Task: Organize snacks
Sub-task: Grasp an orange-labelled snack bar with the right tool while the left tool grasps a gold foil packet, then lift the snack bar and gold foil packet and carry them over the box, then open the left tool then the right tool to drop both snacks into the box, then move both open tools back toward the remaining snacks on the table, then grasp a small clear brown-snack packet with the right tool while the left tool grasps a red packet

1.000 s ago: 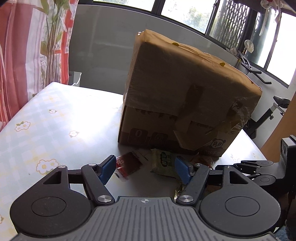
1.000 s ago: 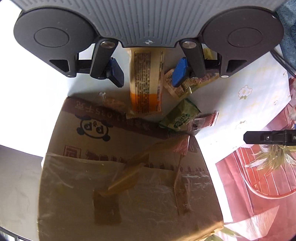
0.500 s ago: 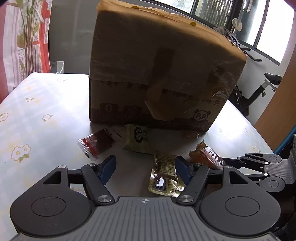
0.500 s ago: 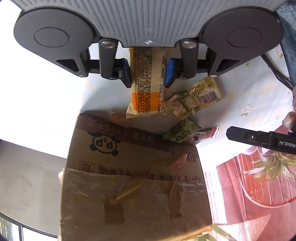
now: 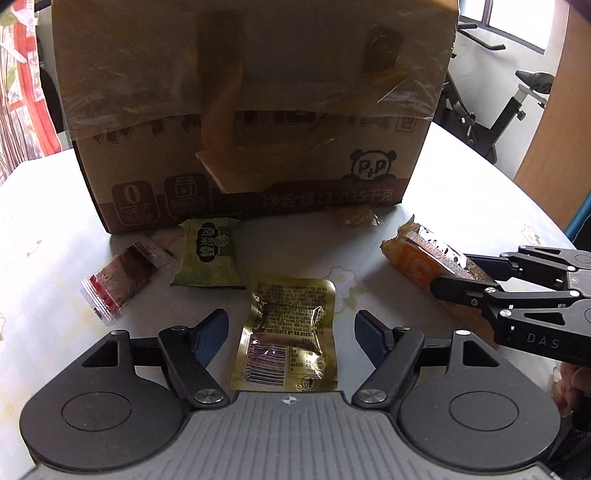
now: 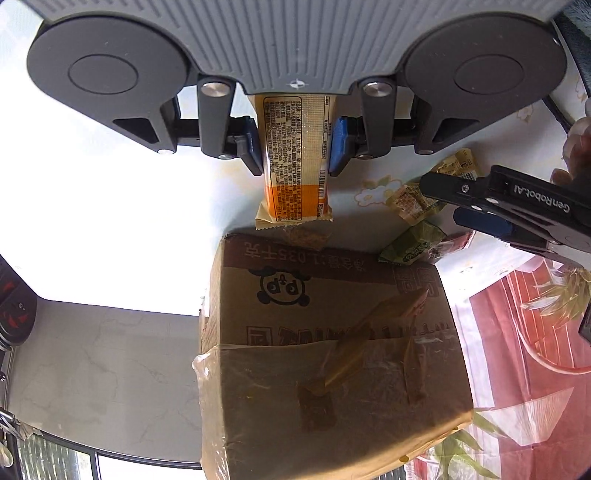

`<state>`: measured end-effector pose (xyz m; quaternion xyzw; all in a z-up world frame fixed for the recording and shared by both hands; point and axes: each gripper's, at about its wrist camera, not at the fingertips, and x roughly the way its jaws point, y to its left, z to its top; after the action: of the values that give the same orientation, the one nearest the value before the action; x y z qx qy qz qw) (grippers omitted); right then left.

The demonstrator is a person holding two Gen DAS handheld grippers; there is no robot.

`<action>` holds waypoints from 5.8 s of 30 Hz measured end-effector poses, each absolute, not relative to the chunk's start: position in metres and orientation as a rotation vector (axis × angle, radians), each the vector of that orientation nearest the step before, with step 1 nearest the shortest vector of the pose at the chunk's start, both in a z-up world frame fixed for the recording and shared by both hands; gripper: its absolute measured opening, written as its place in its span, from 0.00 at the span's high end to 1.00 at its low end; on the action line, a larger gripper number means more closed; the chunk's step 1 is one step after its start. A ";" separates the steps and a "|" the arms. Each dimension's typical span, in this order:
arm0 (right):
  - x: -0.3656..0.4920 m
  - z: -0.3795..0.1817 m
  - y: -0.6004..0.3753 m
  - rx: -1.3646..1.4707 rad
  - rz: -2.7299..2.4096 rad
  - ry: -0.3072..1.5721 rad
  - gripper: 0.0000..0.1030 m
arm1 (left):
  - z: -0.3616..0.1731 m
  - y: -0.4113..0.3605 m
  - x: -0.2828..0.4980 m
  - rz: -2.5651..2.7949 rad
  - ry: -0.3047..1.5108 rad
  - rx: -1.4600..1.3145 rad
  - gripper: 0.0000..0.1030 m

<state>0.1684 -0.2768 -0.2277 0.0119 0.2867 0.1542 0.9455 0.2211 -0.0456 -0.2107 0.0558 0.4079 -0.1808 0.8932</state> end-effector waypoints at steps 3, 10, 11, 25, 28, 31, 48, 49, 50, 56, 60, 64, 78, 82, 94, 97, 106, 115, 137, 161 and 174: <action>0.168 -0.228 -0.278 0.030 0.317 0.583 0.62 | -0.218 -0.053 0.222 -0.353 0.833 0.163 0.25; 0.166 -0.228 -0.278 0.038 0.319 0.584 0.62 | -0.218 -0.055 0.213 -0.375 0.789 0.198 0.45; 0.166 -0.228 -0.278 0.038 0.319 0.584 0.62 | -0.218 -0.055 0.211 -0.369 0.786 0.208 0.45; 0.166 -0.228 -0.277 0.042 0.318 0.587 0.62 | -0.214 -0.037 0.195 -0.361 0.780 0.117 0.50; 0.166 -0.228 -0.277 0.043 0.319 0.587 0.62 | -0.212 -0.037 0.193 -0.369 0.772 0.115 0.50; 0.166 -0.228 -0.277 0.043 0.319 0.587 0.62 | -0.211 -0.037 0.192 -0.371 0.766 0.112 0.50; 0.150 -0.193 -0.285 0.090 0.362 0.513 0.62 | -0.123 -0.008 0.179 -0.393 0.510 0.088 0.50; 0.148 -0.185 -0.286 0.086 0.369 0.490 0.62 | -0.111 -0.006 0.180 -0.396 0.483 0.081 0.50; 0.145 -0.172 -0.288 0.088 0.376 0.459 0.62 | -0.100 -0.004 0.181 -0.398 0.457 0.074 0.50; 0.146 -0.099 -0.293 0.069 0.407 0.283 0.62 | -0.044 -0.003 0.199 -0.417 0.325 0.051 0.49; 0.169 -0.051 -0.292 0.051 0.413 0.208 0.62 | -0.012 -0.014 0.229 -0.415 0.291 0.055 0.49; 0.216 -0.019 -0.284 0.019 0.371 0.201 0.62 | 0.005 -0.032 0.270 -0.407 0.314 0.022 0.48; 0.336 -0.036 -0.260 0.003 0.207 0.434 0.53 | -0.012 -0.067 0.362 -0.329 0.436 0.037 0.30; 0.311 -0.033 -0.269 0.010 0.255 0.391 0.47 | -0.009 -0.036 0.346 -0.334 0.436 0.008 0.30; 0.221 -0.044 -0.275 0.111 0.350 0.239 0.47 | -0.006 0.061 0.267 -0.286 0.399 -0.035 0.30; 0.202 -0.060 -0.277 0.128 0.336 0.228 0.47 | -0.023 0.077 0.252 -0.264 0.424 -0.044 0.31; 0.207 -0.139 -0.274 0.157 0.280 0.469 0.47 | -0.088 0.099 0.255 -0.222 0.565 -0.112 0.34; 0.244 -0.192 -0.254 0.047 0.282 0.637 0.49 | -0.130 0.100 0.267 -0.236 0.665 -0.103 0.42; 0.262 -0.200 -0.232 -0.109 0.473 0.773 0.51 | -0.148 0.087 0.261 -0.285 0.709 -0.083 0.44; 0.234 -0.224 -0.248 0.048 0.393 0.653 0.81 | -0.193 0.057 0.299 -0.358 0.818 0.064 0.43; 0.228 -0.227 -0.244 0.009 0.388 0.628 0.81 | -0.200 0.036 0.269 -0.334 0.852 0.130 0.43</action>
<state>0.2284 -0.2441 -0.2274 0.0044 0.3068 0.1897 0.9327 0.2690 0.0358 -0.1997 0.0627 0.4111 -0.1610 0.8950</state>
